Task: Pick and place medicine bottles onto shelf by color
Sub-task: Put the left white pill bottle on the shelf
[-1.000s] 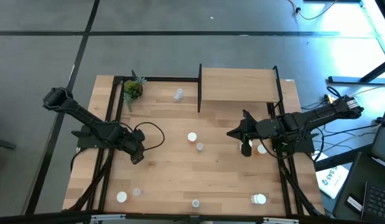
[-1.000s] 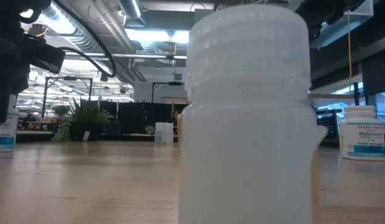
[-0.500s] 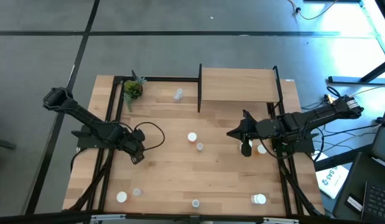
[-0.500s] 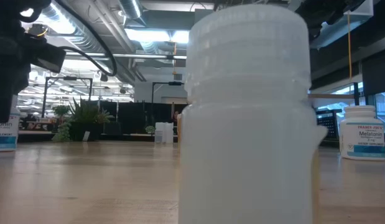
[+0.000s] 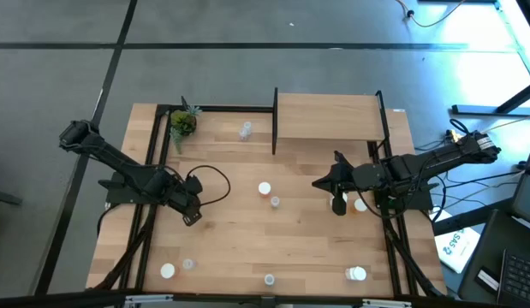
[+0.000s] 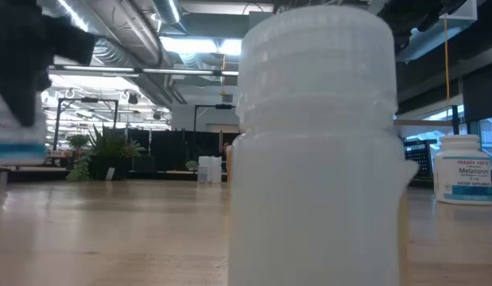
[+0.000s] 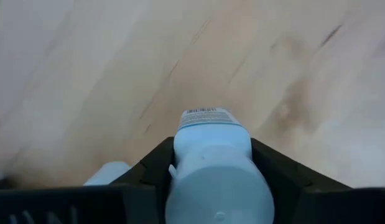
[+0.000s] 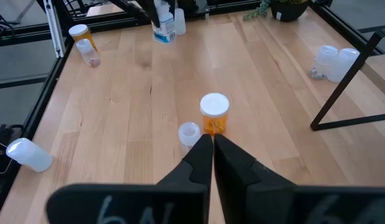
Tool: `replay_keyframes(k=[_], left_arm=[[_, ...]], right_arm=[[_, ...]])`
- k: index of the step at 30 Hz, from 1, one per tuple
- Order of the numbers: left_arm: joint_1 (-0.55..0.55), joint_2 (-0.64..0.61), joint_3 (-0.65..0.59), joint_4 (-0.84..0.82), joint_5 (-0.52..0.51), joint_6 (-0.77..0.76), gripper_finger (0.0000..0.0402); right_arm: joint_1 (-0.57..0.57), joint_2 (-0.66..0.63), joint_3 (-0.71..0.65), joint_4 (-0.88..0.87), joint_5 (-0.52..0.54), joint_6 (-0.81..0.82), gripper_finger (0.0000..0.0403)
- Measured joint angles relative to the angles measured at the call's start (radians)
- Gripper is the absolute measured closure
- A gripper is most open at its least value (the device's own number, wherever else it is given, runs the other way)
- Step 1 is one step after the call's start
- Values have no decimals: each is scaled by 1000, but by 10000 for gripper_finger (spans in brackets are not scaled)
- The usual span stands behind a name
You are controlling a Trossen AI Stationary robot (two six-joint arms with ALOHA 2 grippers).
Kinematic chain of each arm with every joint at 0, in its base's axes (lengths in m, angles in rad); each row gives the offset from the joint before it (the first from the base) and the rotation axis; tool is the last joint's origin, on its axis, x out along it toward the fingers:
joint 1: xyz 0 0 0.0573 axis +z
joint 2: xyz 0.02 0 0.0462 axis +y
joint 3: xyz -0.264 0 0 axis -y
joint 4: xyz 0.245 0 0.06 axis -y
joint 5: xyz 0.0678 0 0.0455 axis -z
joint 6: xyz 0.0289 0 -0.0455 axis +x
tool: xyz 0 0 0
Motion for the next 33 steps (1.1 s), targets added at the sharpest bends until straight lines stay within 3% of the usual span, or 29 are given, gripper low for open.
replay_keyframes(k=[10, 18, 23, 33], left_arm=[[49, 0, 228, -104, -84, 131, 249], [155, 41, 399, -109, -135, 351, 248], [250, 143, 551, -133, -105, 531, 248], [450, 420, 1035, -340, -43, 829, 248]], right_arm=[[0, 0, 0, 0, 0, 0, 384], [0, 0, 0, 0, 0, 0, 384], [0, 0, 0, 0, 0, 0, 384], [0, 0, 0, 0, 0, 0, 384]])
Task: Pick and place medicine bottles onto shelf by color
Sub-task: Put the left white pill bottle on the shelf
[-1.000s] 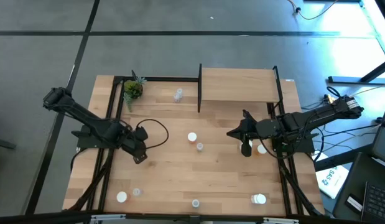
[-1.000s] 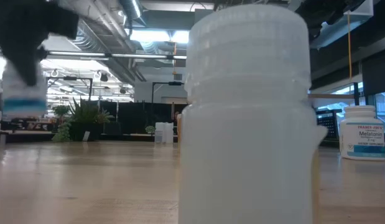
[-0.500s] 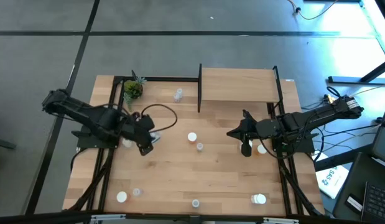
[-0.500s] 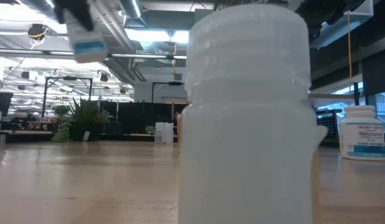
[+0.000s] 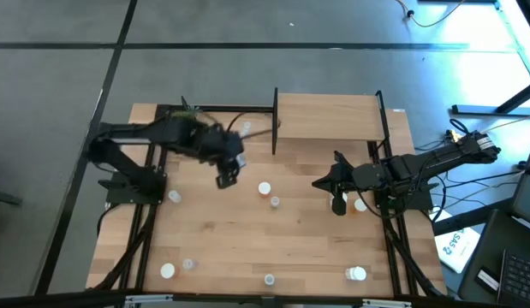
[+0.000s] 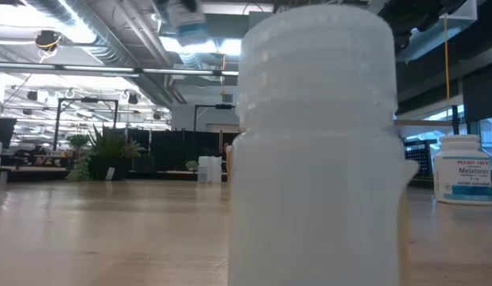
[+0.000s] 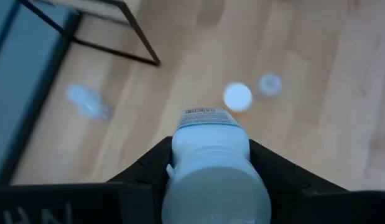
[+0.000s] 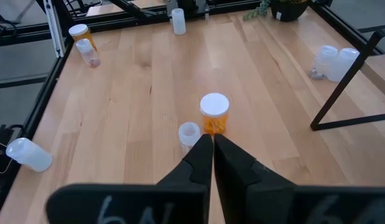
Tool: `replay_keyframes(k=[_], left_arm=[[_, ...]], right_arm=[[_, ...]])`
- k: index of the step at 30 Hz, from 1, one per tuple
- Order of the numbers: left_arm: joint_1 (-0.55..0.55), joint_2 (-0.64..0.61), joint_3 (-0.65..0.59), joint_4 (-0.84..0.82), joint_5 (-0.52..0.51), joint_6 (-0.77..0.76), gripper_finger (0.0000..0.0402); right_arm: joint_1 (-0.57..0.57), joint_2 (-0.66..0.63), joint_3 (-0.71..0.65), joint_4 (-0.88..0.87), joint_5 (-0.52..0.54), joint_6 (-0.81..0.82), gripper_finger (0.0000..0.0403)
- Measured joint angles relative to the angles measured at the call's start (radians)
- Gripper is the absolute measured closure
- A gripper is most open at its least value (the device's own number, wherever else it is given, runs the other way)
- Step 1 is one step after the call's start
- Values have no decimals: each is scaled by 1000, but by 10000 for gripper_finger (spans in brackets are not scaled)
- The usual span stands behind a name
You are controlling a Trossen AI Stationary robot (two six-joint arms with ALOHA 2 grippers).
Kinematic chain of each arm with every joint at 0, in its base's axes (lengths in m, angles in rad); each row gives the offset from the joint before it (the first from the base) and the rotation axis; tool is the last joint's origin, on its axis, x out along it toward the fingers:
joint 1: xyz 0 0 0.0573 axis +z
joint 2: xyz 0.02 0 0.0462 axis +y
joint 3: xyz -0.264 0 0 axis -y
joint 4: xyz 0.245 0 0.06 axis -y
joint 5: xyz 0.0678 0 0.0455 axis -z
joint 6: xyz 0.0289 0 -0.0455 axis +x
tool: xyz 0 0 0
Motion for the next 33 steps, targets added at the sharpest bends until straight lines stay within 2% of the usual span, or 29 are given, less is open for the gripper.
replay_keyframes(k=[3, 9, 16, 20, 28, 33], left_arm=[[57, 87, 146, -48, 25, 75, 248], [159, 222, 361, -64, 173, 242, 248], [210, 343, 529, -97, 183, 400, 248], [225, 389, 581, -87, 183, 478, 248], [290, 411, 573, -55, 175, 574, 248], [299, 418, 566, -44, 235, 562, 249]], right_arm=[[0, 0, 0, 0, 0, 0, 384], [0, 0, 0, 0, 0, 0, 384], [0, -1, 0, 50, 1, -55, 384], [0, -19, 0, 135, 14, -88, 384], [0, -46, 19, 140, 271, -132, 384], [1, -56, 24, 135, 280, -156, 384]])
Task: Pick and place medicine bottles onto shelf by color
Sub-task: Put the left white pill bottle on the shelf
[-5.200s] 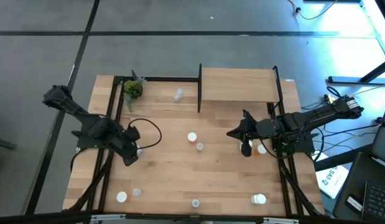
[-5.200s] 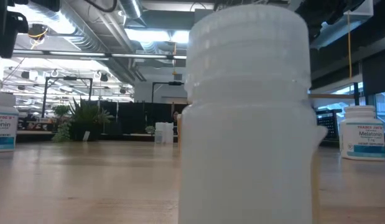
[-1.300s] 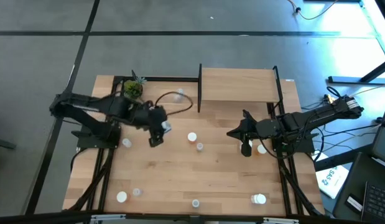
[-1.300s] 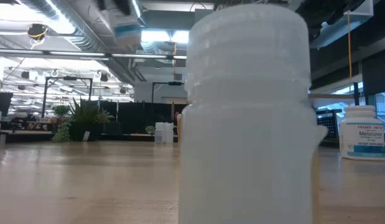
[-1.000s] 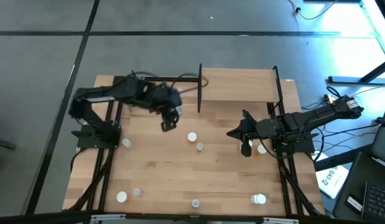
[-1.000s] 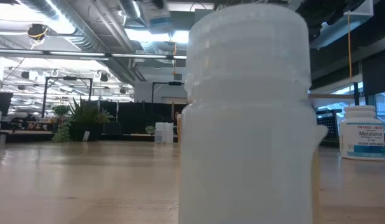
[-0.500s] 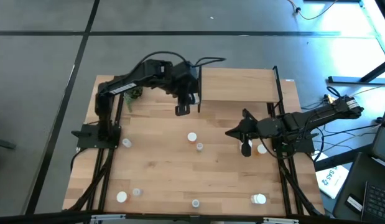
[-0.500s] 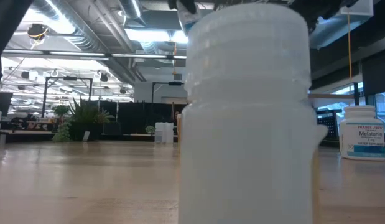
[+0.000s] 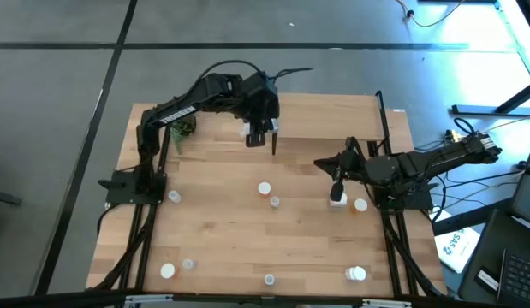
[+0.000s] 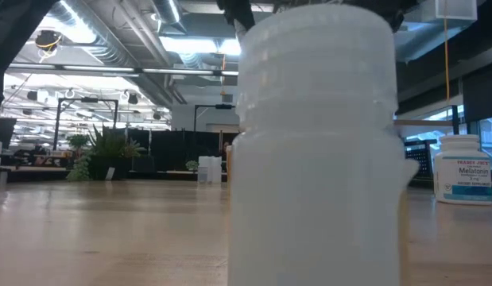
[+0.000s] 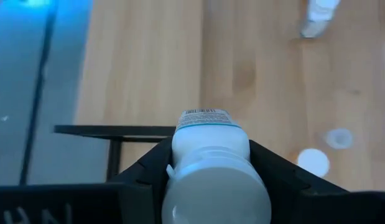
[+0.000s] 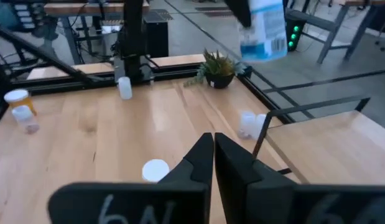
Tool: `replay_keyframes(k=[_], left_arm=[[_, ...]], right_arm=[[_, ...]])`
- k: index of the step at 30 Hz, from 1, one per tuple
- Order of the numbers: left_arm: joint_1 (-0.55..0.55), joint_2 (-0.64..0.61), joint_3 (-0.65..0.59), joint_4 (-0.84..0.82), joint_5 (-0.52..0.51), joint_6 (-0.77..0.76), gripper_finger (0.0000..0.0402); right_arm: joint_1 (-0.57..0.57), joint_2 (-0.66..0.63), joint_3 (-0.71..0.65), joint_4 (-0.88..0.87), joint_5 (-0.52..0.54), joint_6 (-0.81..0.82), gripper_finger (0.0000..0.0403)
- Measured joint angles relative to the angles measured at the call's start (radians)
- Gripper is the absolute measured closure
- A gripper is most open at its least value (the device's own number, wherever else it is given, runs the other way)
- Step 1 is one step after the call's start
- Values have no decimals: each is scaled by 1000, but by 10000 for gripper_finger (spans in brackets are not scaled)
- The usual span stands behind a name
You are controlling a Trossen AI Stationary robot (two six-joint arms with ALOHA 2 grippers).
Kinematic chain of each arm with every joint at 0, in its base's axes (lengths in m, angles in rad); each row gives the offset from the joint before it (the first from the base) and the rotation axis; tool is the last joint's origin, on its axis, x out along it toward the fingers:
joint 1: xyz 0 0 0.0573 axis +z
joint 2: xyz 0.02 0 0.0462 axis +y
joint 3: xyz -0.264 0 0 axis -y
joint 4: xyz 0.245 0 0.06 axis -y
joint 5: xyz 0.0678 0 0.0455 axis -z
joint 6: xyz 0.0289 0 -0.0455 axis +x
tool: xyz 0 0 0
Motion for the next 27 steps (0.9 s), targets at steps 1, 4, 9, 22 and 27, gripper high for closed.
replay_keyframes(k=[1, 4, 9, 22, 27], left_arm=[[-3, 4, -2, -7, 12, -5, 249], [-31, 1, -17, -16, 16, -12, 249], [-112, 4, -37, -63, 18, -54, 249], [-348, 2, -260, -67, 20, -350, 249], [-414, 2, -404, 15, 17, -469, 249]], right_arm=[[3, -2, 0, -1, 1, -5, 384], [5, -5, 0, -1, -2, -6, 384], [5, -10, 0, -1, -92, -46, 384], [45, -13, 0, -80, -237, -134, 384], [74, -13, 0, -92, -237, -158, 384]])
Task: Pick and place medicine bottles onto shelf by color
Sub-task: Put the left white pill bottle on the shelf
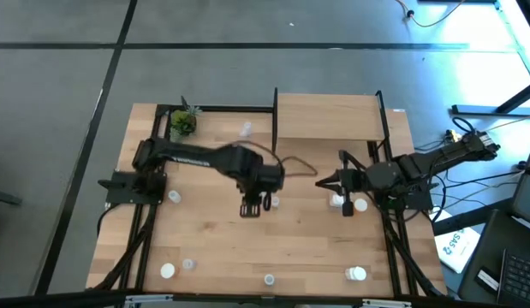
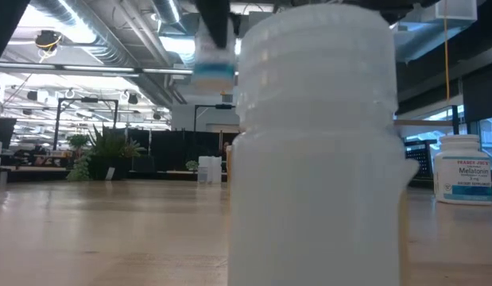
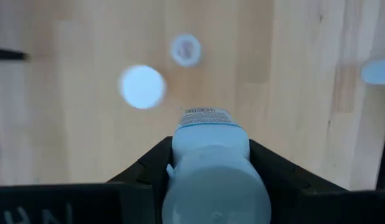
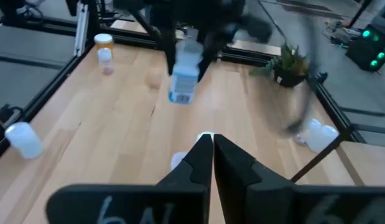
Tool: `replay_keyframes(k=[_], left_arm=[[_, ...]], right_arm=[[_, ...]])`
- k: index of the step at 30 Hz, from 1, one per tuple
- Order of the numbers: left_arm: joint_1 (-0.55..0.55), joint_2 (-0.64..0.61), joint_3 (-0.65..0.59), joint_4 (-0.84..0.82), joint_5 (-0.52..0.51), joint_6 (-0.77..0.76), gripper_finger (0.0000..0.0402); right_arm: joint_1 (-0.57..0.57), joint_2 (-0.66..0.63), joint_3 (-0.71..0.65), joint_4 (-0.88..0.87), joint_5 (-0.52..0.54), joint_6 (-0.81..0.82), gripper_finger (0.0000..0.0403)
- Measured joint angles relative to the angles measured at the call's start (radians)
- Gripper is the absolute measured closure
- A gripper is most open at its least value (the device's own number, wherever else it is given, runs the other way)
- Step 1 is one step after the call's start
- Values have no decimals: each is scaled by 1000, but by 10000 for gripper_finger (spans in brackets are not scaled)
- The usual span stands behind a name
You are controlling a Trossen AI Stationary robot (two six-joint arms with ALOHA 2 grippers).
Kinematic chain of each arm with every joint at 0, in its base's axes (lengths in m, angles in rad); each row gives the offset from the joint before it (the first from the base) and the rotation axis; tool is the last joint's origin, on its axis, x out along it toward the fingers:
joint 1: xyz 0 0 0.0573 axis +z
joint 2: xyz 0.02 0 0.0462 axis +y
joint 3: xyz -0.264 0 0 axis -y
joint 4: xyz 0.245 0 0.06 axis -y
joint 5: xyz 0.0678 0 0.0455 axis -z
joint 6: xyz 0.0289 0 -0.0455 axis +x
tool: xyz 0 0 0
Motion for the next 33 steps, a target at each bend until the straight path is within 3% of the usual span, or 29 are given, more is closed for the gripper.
replay_keyframes(k=[14, 26, 33], left_arm=[[-67, 0, -313, 353, -13, -119, 249], [-67, -1, -450, 498, -50, -118, 250], [-72, -1, -465, 520, -53, -139, 250]], right_arm=[[67, 1, 0, -13, -97, -80, 384], [67, 1, 0, -13, -96, -78, 384], [67, 1, 0, -12, -96, -76, 384]])
